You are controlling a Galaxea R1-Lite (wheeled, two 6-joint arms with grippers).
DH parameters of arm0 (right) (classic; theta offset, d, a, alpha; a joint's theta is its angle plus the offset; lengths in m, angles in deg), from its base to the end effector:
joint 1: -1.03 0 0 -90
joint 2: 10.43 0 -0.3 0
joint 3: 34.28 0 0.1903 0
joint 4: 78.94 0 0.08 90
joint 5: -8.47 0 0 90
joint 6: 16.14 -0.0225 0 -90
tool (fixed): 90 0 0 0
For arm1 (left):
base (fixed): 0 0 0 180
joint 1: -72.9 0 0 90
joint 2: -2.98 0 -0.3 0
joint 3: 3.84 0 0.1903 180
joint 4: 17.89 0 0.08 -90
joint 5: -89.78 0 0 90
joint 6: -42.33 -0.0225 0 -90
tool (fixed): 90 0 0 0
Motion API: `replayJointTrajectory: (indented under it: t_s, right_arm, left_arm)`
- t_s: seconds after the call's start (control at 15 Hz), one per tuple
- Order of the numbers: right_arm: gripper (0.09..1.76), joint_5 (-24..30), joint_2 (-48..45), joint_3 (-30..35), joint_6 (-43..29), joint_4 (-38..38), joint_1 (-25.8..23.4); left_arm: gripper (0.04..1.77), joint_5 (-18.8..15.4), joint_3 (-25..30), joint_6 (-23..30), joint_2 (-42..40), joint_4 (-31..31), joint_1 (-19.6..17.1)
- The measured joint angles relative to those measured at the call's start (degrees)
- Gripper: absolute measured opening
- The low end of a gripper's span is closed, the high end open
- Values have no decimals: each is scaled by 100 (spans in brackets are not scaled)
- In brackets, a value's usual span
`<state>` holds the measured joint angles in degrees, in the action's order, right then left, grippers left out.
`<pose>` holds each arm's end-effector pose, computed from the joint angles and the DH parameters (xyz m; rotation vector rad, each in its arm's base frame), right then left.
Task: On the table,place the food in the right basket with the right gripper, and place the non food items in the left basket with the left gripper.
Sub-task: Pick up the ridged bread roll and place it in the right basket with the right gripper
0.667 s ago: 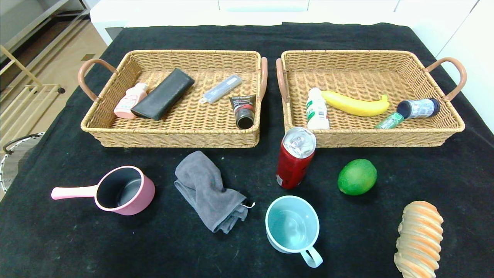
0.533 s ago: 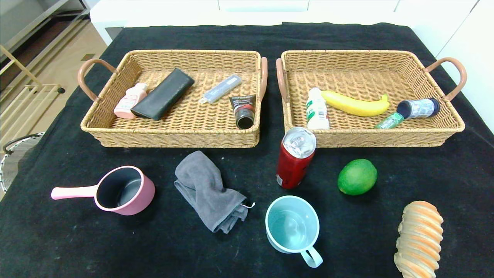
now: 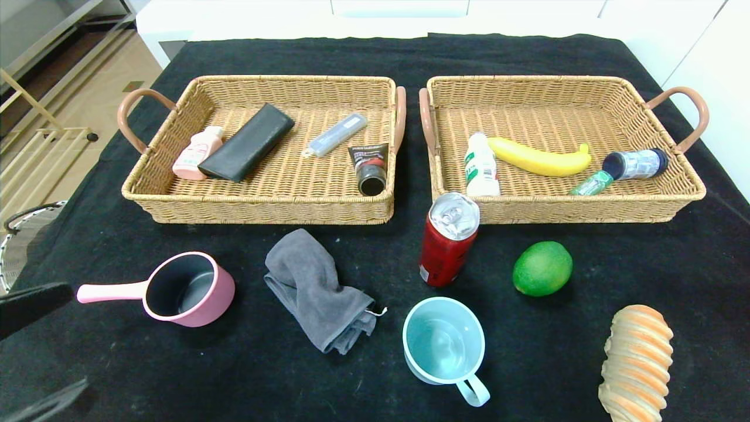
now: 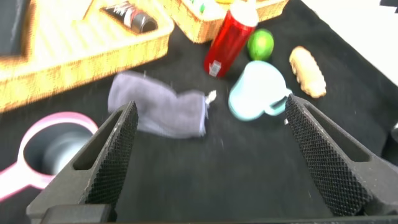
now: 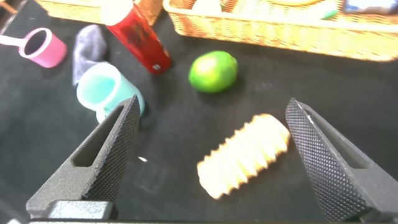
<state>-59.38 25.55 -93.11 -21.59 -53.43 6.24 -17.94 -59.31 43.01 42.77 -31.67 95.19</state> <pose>0.0324 0.0115 0.2455 0.1002 0.0690 0.4749 0.0474 -0.0268 0.2468 -0.0127 -0.0297 -0.6984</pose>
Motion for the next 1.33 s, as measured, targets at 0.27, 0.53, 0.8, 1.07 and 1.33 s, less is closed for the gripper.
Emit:
replayJointTrajectory:
  t_s: [0.27, 0.53, 0.8, 1.07, 1.33]
  right_arm:
    - [171, -101, 720, -279, -72, -263, 603]
    - [171, -1246, 1387, -321, -88, -757, 1729]
    - [171, -1386, 1792, -323, -78, -1024, 2020]
    - [171, -1381, 2035, -369, -78, -1052, 2083]
    - [171, -1353, 2277, -373, -85, -1396, 2111]
  left_arm:
    - [172, -9, -396, -22, 872, 328, 444]
    - [172, 40, -774, -126, 1553, 357, 807]
    - [172, 51, -800, -106, 1757, 344, 831]
    - [172, 44, -777, -121, 1877, 285, 873]
    - [172, 55, -769, -130, 1952, 300, 1011]
